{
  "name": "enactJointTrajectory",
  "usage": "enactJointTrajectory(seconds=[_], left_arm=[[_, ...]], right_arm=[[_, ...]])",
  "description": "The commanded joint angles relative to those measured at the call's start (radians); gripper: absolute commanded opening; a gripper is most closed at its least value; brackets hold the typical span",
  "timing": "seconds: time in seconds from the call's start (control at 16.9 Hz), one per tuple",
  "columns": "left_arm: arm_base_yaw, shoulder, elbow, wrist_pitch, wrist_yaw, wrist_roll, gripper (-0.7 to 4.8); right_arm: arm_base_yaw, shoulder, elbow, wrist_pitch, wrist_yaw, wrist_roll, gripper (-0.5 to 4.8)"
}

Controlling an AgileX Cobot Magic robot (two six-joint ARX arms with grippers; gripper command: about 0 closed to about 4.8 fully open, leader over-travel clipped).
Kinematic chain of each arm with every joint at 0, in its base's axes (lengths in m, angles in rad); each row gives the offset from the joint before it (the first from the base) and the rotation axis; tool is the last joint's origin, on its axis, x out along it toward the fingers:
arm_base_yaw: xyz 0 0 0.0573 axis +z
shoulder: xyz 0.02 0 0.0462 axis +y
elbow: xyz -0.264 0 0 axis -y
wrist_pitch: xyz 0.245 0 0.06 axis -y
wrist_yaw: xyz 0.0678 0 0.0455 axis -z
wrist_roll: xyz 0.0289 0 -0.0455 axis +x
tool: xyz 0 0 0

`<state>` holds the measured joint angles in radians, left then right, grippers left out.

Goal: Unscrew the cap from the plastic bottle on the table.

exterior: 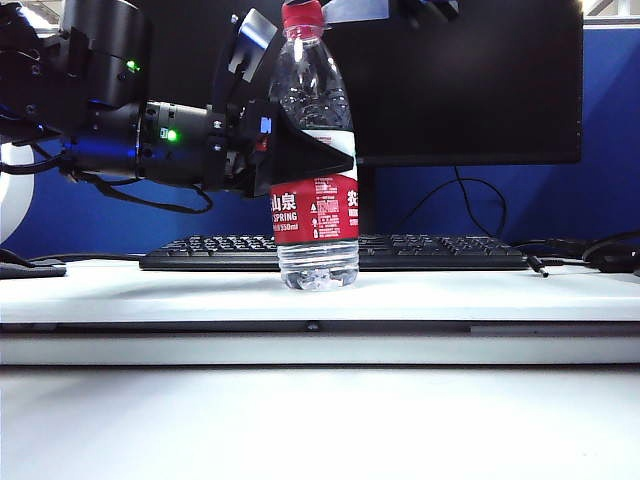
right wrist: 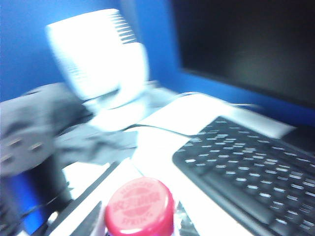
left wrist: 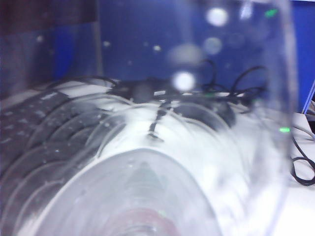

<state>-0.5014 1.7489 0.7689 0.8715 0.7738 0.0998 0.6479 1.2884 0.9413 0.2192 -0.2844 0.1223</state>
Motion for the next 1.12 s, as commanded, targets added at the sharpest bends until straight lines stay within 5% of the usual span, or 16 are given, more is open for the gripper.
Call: enactJointTrajectory(seconds=[0.06,1.12], left_arm=[[-0.004,0.005,-0.005,-0.055,0.016,0.005,2.37],[-0.004,0.005,-0.005,-0.071,0.036,0.005,2.36]], right_arm=[[-0.071,0.008,-0.006,-0.063,-0.22,-0.048,1.43],[-0.319,0.103,-0.003,0.004,-0.831,-0.045,1.43]])
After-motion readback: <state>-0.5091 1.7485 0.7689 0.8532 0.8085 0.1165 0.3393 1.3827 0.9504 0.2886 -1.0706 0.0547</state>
